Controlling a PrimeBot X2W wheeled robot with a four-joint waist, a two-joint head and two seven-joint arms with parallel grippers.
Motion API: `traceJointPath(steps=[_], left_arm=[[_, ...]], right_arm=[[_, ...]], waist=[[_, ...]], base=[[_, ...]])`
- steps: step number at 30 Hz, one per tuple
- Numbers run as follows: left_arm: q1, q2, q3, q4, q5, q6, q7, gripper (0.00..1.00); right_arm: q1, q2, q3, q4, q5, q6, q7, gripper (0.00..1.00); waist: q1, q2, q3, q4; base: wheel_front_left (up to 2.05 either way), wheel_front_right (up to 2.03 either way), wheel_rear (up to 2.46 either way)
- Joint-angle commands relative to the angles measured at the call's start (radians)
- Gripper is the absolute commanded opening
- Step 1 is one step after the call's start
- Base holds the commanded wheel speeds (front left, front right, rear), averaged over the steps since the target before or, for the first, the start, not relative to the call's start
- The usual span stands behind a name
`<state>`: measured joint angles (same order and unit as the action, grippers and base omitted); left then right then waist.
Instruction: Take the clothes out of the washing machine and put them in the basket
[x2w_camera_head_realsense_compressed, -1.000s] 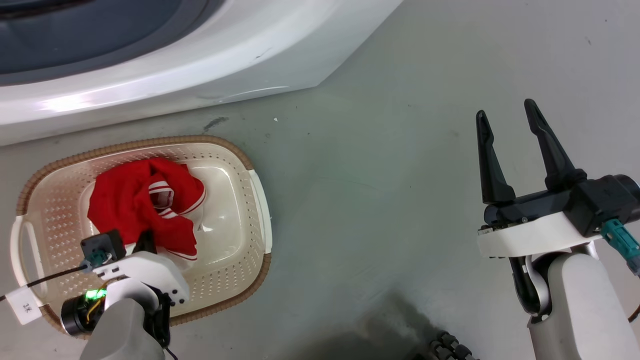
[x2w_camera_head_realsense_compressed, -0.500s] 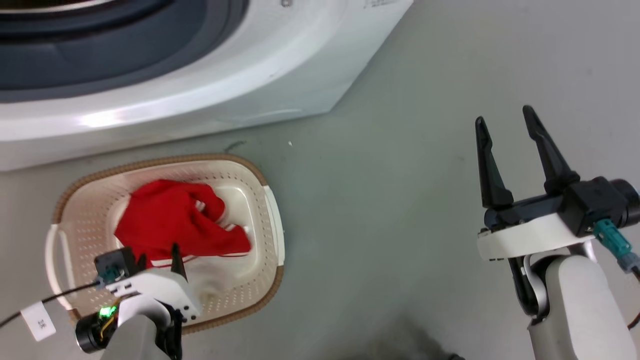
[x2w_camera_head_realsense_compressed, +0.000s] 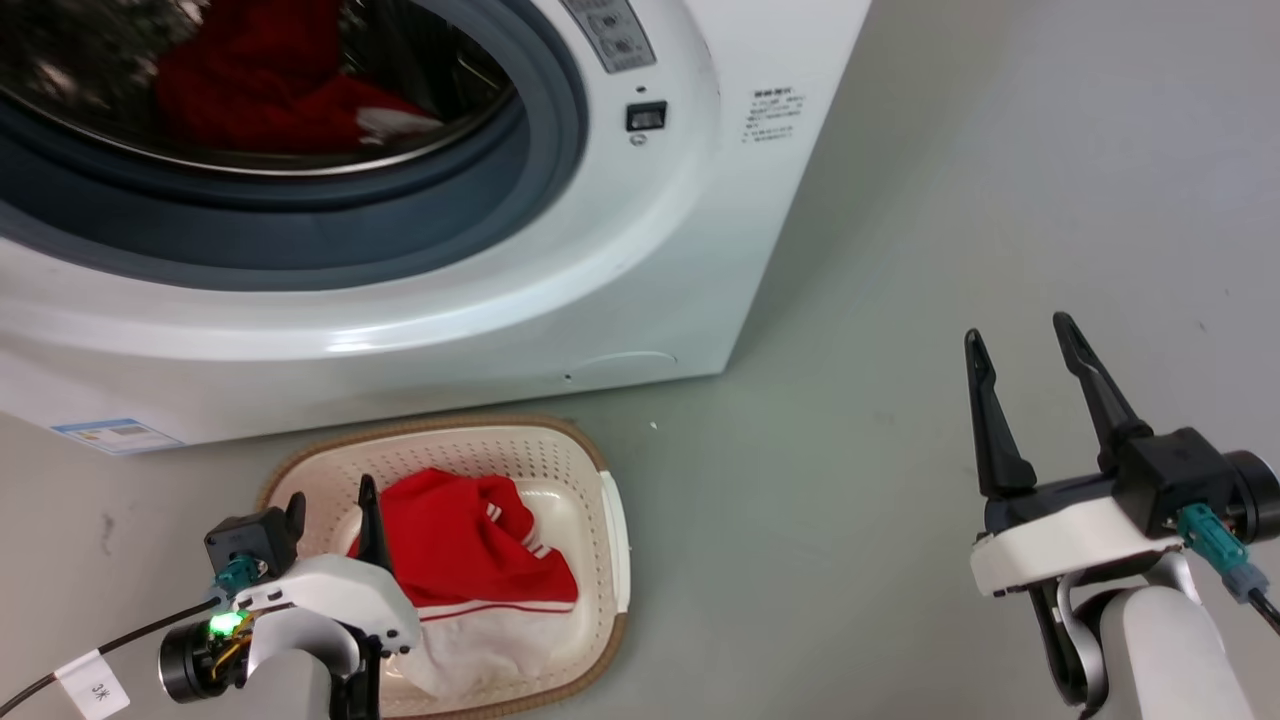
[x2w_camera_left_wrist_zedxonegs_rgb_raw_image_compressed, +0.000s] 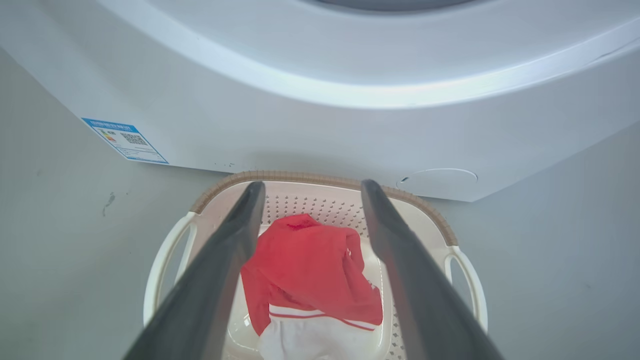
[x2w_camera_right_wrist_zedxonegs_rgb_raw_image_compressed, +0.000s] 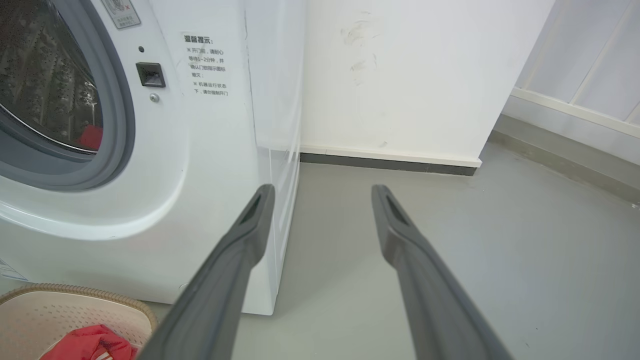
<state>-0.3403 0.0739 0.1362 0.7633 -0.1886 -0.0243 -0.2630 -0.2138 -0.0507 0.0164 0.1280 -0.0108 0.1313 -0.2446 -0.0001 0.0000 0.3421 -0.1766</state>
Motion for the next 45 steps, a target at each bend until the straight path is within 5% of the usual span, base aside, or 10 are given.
traceJointPath(steps=[1,13,19,30,45], left_arm=[[0.018,-0.008,0.002,-0.031,0.009,0.002,-0.003,1.00],[0.038,-0.021,-0.032,-0.344,0.080,0.012,-0.003,1.00],[-0.066,-0.005,-0.056,-0.387,0.109,-0.009,-0.003,1.00],[-0.429,0.144,-0.078,-0.176,0.142,-0.041,0.108,1.00],[-0.824,0.386,-0.118,0.028,0.204,-0.074,0.392,1.00]], right_arm=[[0.018,0.001,-0.003,-0.007,-0.011,-0.001,0.006,1.00],[0.063,0.001,0.007,-0.052,-0.006,-0.001,0.039,1.00],[0.061,0.001,0.021,-0.068,0.002,-0.001,0.044,1.00],[-0.013,0.001,0.070,-0.059,0.049,-0.001,0.011,1.00],[-0.114,0.002,0.152,-0.094,0.138,-0.001,-0.021,1.00]], waist=[[0.0001,0.0000,-0.048,0.035],[0.0001,0.0000,-0.108,0.058],[0.0001,0.0000,-0.093,0.047],[0.0001,0.0000,0.065,-0.063],[0.0001,0.0000,0.327,-0.214]], base=[[0.00,0.00,0.00],[0.00,0.00,0.00],[0.00,0.00,0.00],[0.00,0.00,0.00],[0.00,0.00,0.00]])
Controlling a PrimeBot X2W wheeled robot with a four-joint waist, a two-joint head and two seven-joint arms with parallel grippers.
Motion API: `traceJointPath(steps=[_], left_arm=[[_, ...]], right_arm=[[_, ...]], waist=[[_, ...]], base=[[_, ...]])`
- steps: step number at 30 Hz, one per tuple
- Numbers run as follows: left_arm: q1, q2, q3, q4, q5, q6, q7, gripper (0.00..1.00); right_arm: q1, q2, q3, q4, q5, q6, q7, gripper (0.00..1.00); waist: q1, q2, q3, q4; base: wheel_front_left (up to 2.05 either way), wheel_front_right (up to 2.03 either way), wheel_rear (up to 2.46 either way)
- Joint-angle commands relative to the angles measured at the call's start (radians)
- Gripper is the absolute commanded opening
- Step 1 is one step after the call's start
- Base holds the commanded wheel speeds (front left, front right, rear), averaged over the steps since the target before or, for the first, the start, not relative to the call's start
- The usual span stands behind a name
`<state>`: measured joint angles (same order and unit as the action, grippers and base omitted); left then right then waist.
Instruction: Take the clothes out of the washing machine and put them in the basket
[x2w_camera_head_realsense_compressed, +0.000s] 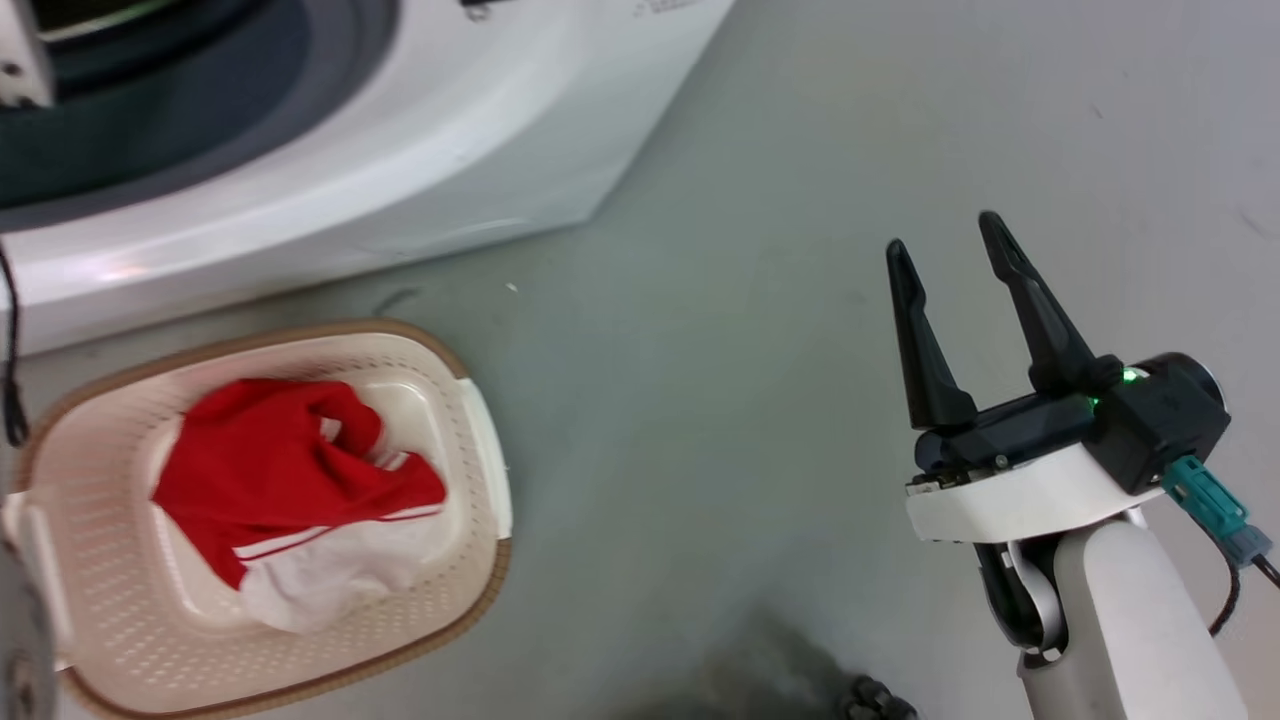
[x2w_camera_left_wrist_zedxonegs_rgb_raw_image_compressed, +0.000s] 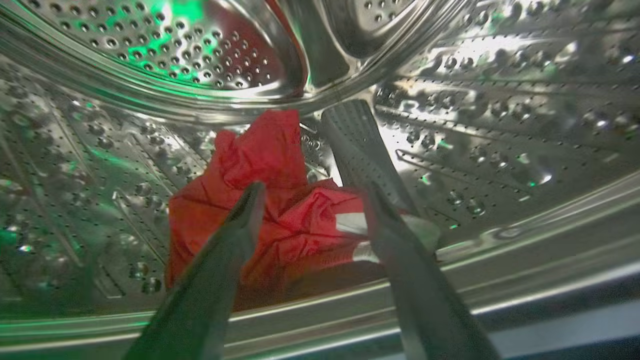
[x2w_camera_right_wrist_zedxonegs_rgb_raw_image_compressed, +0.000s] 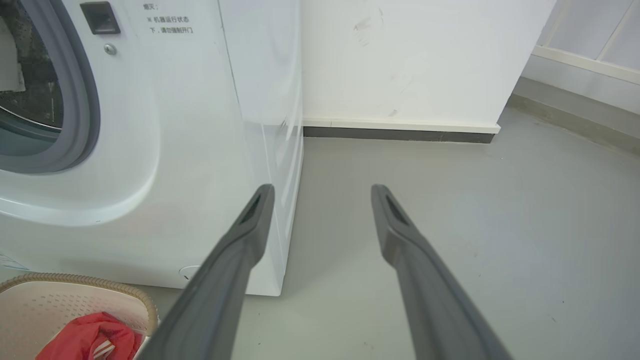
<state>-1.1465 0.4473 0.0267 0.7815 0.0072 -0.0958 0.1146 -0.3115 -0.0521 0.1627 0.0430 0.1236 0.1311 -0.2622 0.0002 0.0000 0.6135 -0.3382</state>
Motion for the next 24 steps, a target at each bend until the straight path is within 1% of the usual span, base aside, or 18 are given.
traceJointPath(steps=[1,9,10,13,18,19,24], left_arm=[[-0.050,0.033,-0.012,0.017,0.011,-0.007,0.045,1.00],[-0.231,0.136,-0.075,0.058,0.035,-0.029,0.258,1.00],[-0.282,0.160,-0.100,0.056,0.032,-0.033,0.349,1.00],[-0.329,0.182,-0.116,0.049,0.024,-0.033,0.436,1.00],[-0.354,0.216,-0.136,0.032,0.013,-0.034,0.577,1.00],[-0.354,0.216,-0.136,0.032,0.013,-0.034,0.577,1.00],[-0.336,0.249,-0.135,-0.015,0.002,-0.032,0.677,1.00]], right_arm=[[-0.018,0.003,0.013,-0.021,0.010,-0.001,-0.003,1.00],[-0.004,0.003,0.049,-0.077,0.039,-0.001,-0.003,1.00],[0.003,0.003,0.061,-0.092,0.047,-0.001,-0.003,1.00],[0.010,0.003,0.073,-0.104,0.053,-0.001,-0.003,1.00],[0.020,0.003,0.092,-0.119,0.069,-0.001,-0.003,1.00],[0.020,0.003,0.092,-0.119,0.069,-0.001,-0.003,1.00],[0.023,0.003,0.099,-0.125,0.083,-0.001,-0.003,1.00]], waist=[[-0.0002,0.0000,0.070,-0.062],[-0.0002,0.0000,0.146,-0.121],[-0.0002,0.0000,0.168,-0.139],[-0.0002,0.0000,0.188,-0.155],[-0.0002,0.0000,0.221,-0.179],[-0.0002,0.0000,0.221,-0.179],[-0.0002,0.0000,0.250,-0.196]], base=[[0.00,0.00,0.00],[0.00,0.00,0.00],[0.00,0.00,0.00],[0.00,0.00,0.00],[0.00,0.00,0.00],[0.00,0.00,0.00],[0.00,0.00,0.00]])
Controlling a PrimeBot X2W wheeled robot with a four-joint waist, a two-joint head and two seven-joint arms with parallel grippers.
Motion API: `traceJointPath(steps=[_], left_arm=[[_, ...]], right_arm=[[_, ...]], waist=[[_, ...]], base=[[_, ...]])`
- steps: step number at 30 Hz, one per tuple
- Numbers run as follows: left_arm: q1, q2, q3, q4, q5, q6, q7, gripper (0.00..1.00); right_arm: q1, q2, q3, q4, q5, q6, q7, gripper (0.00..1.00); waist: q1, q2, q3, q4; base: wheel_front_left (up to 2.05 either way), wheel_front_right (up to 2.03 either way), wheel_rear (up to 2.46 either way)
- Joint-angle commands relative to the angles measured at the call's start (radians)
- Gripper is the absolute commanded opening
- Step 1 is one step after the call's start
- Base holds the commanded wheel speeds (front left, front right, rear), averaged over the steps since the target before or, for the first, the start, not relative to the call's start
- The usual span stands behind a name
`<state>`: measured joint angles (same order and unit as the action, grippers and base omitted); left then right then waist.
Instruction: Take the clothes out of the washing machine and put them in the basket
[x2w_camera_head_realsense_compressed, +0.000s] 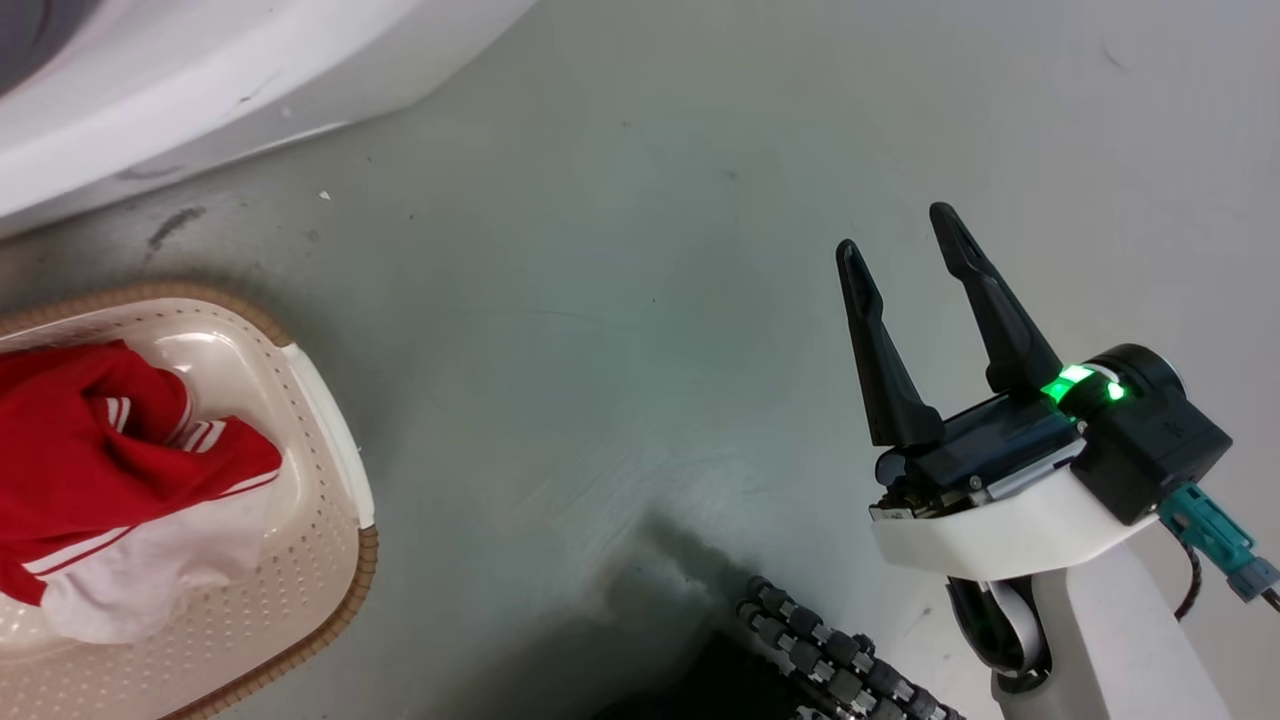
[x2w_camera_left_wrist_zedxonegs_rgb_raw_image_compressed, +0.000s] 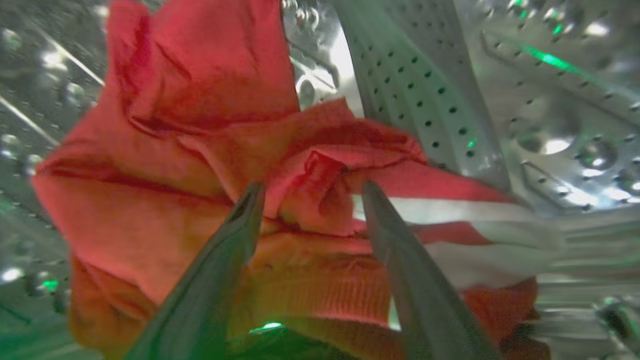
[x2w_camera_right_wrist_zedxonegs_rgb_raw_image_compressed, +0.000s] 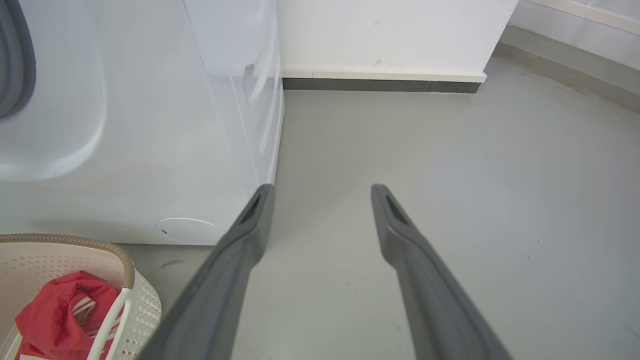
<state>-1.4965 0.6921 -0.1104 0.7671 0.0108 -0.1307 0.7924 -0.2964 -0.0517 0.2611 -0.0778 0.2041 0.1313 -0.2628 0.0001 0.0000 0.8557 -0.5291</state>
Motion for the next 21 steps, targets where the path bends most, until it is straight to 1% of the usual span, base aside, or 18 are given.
traceJointPath(steps=[1,4,5,6,7,12,17,21], left_arm=[[0.026,0.008,0.004,-0.007,-0.005,0.005,0.016,1.00],[0.051,0.013,0.016,-0.025,-0.021,0.018,0.050,1.00],[0.061,0.010,0.018,-0.032,-0.023,0.023,0.061,0.94],[0.070,0.011,0.022,-0.038,-0.030,0.027,0.070,0.40],[0.081,0.011,0.029,-0.046,-0.036,0.035,0.073,0.00],[0.116,0.023,0.039,-0.107,-0.038,0.071,0.040,0.00],[0.134,0.038,0.049,-0.189,-0.027,0.120,-0.078,0.00],[0.158,0.026,0.050,-0.223,-0.022,0.153,-0.186,0.00]], right_arm=[[0.008,0.003,0.002,-0.004,0.005,-0.001,-0.003,1.00],[0.009,0.003,0.004,-0.006,0.009,-0.001,-0.003,1.00],[0.008,0.002,0.003,-0.006,0.010,-0.001,-0.003,1.00],[0.006,0.003,0.004,-0.006,0.012,-0.001,-0.003,1.00],[0.004,0.003,0.005,-0.007,0.013,-0.001,-0.003,1.00],[-0.007,0.003,0.007,-0.006,0.017,-0.001,-0.003,1.00],[-0.014,0.003,0.012,0.005,0.016,-0.001,-0.003,1.00],[-0.022,0.002,0.002,0.008,0.011,-0.001,-0.003,1.00]], waist=[[-0.0001,0.0000,0.010,-0.006],[-0.0001,0.0000,0.016,-0.007],[-0.0001,0.0000,0.017,-0.007],[-0.0001,0.0000,0.017,-0.007],[-0.0001,0.0000,0.017,-0.008],[-0.0001,0.0000,0.014,-0.011],[-0.0001,0.0000,0.003,-0.010],[-0.0001,0.0000,-0.019,0.000]], base=[[0.00,0.00,0.00],[0.00,0.00,0.00],[0.00,0.00,0.00],[0.00,0.00,0.00],[0.00,0.00,0.00],[0.00,0.00,0.00],[0.00,0.00,0.00],[0.00,0.00,0.00]])
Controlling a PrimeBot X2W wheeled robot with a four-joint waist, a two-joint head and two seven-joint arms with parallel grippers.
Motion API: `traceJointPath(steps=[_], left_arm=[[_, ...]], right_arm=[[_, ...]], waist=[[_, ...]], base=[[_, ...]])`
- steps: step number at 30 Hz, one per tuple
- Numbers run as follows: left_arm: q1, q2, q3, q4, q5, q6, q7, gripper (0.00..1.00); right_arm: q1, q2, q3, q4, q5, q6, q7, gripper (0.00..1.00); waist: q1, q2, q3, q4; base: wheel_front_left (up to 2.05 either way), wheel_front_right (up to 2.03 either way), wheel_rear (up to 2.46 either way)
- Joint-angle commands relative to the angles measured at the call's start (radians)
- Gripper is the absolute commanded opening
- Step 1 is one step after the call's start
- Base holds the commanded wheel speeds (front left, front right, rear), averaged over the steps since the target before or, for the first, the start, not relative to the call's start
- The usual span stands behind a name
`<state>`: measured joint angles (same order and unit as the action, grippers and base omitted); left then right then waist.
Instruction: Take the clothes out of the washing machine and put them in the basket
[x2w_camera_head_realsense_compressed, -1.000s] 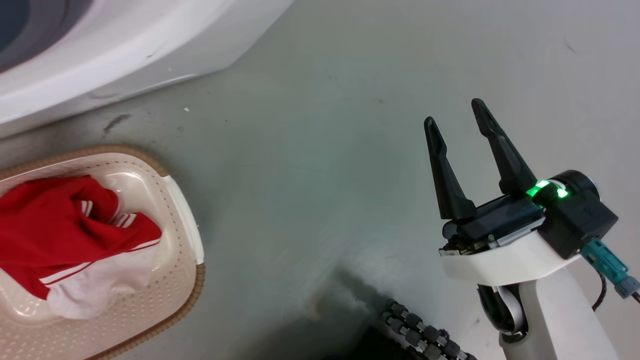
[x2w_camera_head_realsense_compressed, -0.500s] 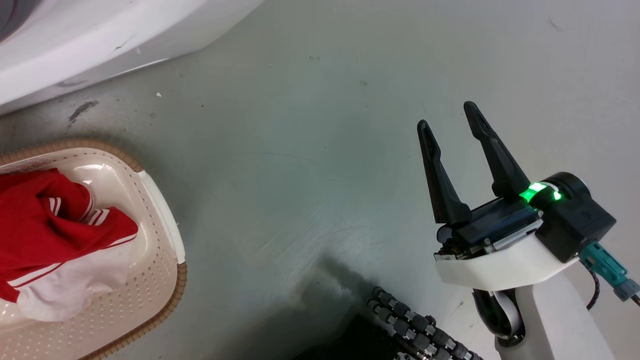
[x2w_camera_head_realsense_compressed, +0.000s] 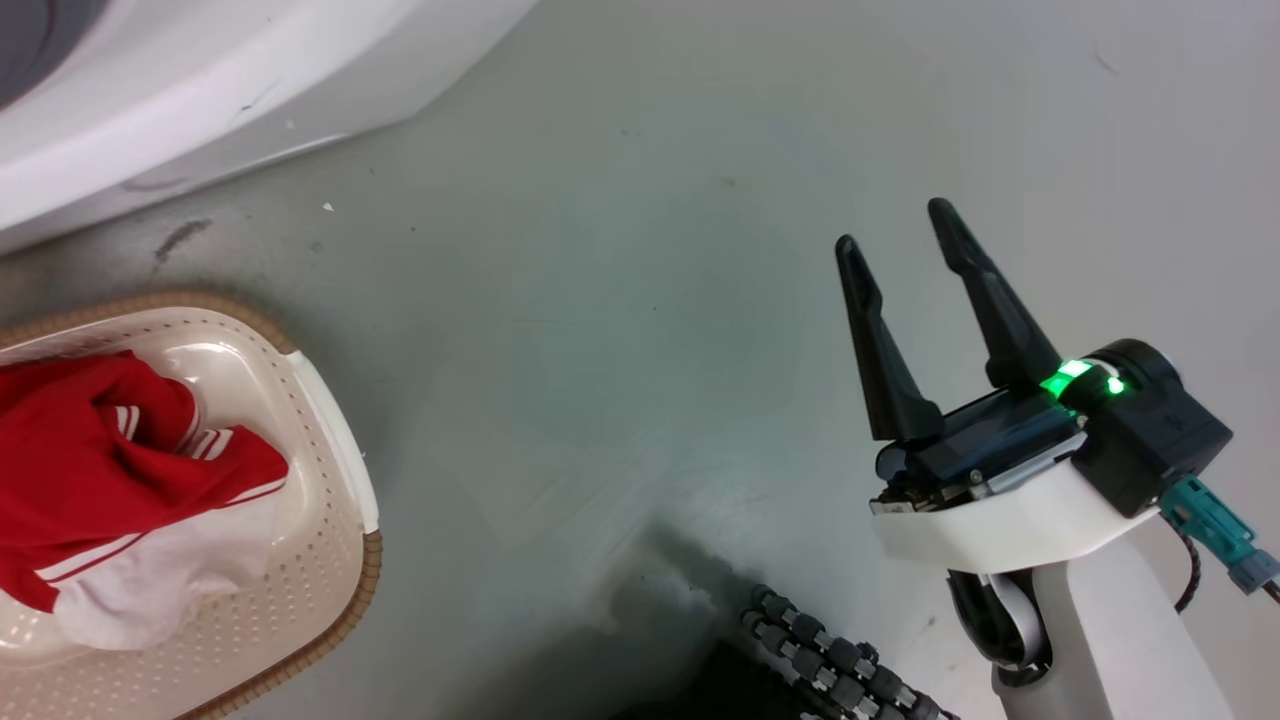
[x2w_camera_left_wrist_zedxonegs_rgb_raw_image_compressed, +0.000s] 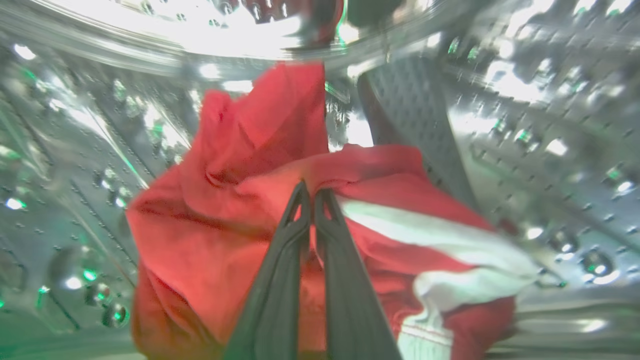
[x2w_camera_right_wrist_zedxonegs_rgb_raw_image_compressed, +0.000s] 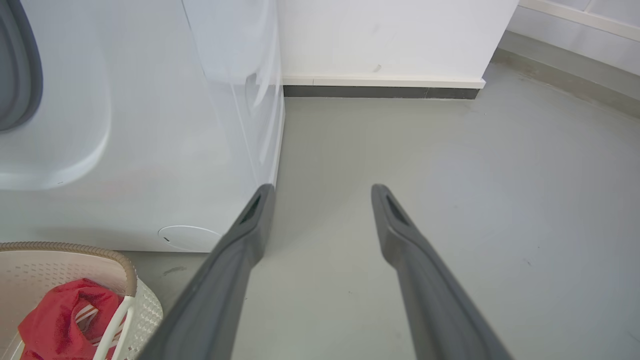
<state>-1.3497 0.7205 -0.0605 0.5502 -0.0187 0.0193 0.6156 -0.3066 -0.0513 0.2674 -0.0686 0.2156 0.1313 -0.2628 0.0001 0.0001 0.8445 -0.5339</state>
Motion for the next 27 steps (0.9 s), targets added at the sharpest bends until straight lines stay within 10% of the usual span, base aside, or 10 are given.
traceJointPath(steps=[1,13,27], left_arm=[[0.015,-0.009,0.000,-0.012,0.003,0.011,-0.040,0.00],[0.139,-0.102,0.039,0.077,-0.087,0.052,-0.423,0.00],[0.320,-0.211,0.062,0.291,-0.188,-0.002,-0.782,0.00]], right_arm=[[-0.012,0.002,-0.010,0.000,-0.004,-0.001,-0.003,1.00],[0.017,0.002,-0.060,0.032,-0.055,-0.001,-0.003,1.00],[0.087,0.002,-0.117,0.101,-0.112,-0.001,-0.003,1.00]], waist=[[-0.0001,-0.0001,-0.015,0.009],[-0.0001,-0.0001,-0.169,0.064],[-0.0001,-0.0001,-0.397,0.154]], base=[[0.00,0.00,0.00],[0.00,0.00,0.00],[0.00,0.00,0.00]])
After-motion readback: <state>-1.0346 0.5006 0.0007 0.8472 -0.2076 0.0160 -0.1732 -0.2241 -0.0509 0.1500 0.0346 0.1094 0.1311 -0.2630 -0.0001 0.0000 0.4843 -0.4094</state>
